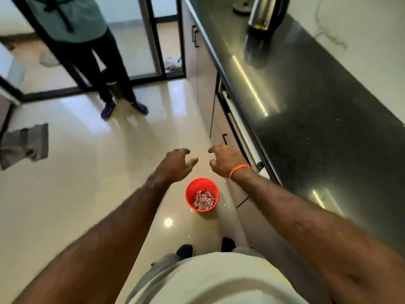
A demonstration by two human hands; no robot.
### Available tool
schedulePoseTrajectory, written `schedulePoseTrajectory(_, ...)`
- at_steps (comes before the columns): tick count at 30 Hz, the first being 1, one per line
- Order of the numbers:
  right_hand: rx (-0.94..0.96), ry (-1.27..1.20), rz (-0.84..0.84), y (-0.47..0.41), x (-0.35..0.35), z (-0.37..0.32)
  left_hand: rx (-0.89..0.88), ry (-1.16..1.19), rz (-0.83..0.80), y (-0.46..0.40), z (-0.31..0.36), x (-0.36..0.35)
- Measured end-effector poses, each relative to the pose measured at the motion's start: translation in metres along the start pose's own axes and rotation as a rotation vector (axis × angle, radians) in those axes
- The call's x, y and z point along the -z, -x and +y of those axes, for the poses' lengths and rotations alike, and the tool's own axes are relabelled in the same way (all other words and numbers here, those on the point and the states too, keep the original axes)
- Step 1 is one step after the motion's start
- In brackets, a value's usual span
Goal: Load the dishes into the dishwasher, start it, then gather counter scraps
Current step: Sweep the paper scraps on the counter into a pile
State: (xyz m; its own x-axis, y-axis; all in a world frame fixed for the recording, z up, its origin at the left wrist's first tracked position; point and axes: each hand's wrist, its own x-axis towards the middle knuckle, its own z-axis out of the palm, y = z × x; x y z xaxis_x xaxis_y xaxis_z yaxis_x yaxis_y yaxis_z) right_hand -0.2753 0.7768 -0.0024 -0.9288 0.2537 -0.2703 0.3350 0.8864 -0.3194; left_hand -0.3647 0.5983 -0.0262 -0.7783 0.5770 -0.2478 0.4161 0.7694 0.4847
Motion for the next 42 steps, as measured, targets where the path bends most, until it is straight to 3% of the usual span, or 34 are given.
schedulePoseTrajectory(14,-0.457,-0.069,0.432,0.142,-0.003,0.071,-0.579,-0.185,-0.195,0.001,0.101,-0.009)
schedulePoseTrajectory(21,-0.739,-0.059,0.486,0.25,-0.022,0.107,-0.84,-0.143,-0.313,0.034,0.189,-0.056)
schedulePoseTrajectory(27,-0.91,-0.058,0.572,0.338,-0.036,0.139,-1.052,-0.255,-0.409,0.081,0.266,-0.103)
schedulePoseTrajectory(42,-1.296,-0.035,0.846,0.536,-0.085,0.188,-1.398,-0.351,-0.595,0.212,0.406,-0.236)
